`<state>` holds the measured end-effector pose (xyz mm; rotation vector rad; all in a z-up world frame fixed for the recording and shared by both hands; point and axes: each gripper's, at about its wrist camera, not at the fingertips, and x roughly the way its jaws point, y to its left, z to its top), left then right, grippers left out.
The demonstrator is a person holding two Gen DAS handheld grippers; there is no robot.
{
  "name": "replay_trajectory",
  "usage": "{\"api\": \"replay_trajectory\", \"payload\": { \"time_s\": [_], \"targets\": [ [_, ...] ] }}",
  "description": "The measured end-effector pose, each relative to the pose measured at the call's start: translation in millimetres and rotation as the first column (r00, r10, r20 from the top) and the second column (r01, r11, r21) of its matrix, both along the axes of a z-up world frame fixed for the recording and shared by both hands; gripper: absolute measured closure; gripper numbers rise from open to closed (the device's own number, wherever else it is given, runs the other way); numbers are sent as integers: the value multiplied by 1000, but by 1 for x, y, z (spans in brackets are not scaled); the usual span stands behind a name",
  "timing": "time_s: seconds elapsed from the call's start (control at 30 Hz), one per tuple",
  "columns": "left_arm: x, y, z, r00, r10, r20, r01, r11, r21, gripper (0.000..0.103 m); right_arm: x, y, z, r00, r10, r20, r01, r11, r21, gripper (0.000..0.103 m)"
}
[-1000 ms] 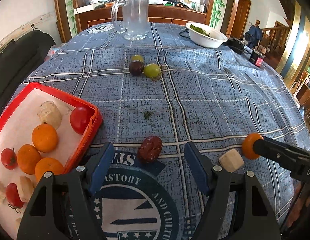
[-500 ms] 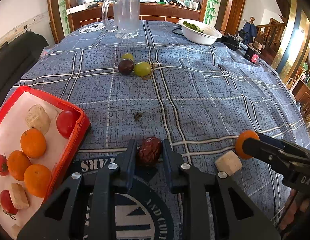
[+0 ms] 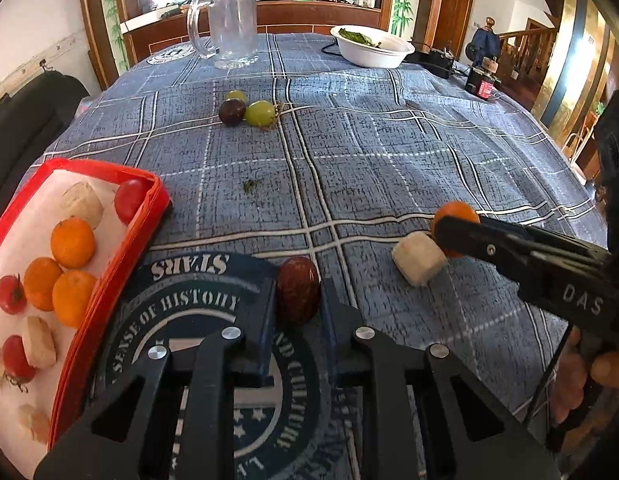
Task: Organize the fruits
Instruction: 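Grasp a dark red date with the left tool while the right tool grasps a mandarin orange, then carry the date toward the tray with the left tool while the right tool carries the orange there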
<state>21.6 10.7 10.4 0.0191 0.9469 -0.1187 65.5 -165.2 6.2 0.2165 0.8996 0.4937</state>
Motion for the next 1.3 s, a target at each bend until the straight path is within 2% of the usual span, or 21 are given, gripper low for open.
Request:
{"api": "replay_trajectory", "payload": {
  "time_s": [0.1, 0.43, 0.63, 0.8, 1.0, 1.13, 1.3],
  "targets": [
    [-5, 7, 3, 1000, 19, -8, -19, 1000, -25, 85, -1, -5, 2, 1000, -23, 8, 23, 1000, 12, 67],
    [-24, 19, 19, 997, 54, 58, -55, 998, 19, 85, -7, -8, 12, 996, -41, 74, 40, 999, 14, 68],
    [-35, 33, 30, 993, 71, 89, -73, 997, 17, 85, -7, -9, 13, 994, -71, 81, 74, 997, -26, 68],
    [-55, 50, 41, 989, 84, 119, -85, 996, 2, 85, -15, -6, 29, 986, -99, 133, 106, 993, -51, 68],
    [-90, 92, 53, 979, 144, 147, -141, 990, -28, 85, -36, 24, 54, 985, -18, 173, 27, 998, -50, 68],
    [-119, 129, 65, 960, 215, 181, -207, 976, -60, 85, -48, 47, 67, 982, 56, 183, -52, 998, -29, 68],
    [-140, 157, 71, 938, 280, 203, -267, 960, -89, 85, -55, 80, 75, 977, 154, 145, -158, 987, 20, 69]
  ]
}}
